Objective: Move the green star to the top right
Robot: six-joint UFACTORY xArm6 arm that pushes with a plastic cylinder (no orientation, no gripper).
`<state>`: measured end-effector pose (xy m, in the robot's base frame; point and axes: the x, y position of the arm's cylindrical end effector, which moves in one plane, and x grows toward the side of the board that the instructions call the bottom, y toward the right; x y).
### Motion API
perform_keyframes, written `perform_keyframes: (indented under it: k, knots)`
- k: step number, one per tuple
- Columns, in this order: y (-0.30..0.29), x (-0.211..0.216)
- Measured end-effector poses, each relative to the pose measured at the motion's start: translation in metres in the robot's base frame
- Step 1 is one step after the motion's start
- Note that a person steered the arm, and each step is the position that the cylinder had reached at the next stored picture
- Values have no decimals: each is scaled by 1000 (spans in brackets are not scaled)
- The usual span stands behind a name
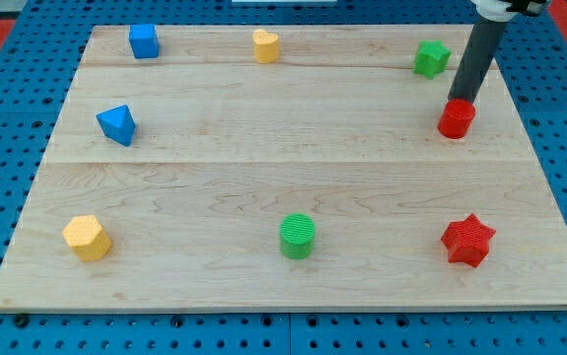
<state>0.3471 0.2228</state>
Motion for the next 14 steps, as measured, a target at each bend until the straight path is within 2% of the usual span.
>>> perform_keyframes:
  k: [2, 4, 9, 10, 11, 12, 14]
  knots:
    - [0, -42]
    - [0, -43]
    - [-1, -83]
    - [-1, -83]
    - [0, -60]
    - [-10, -53]
    - [-39, -54]
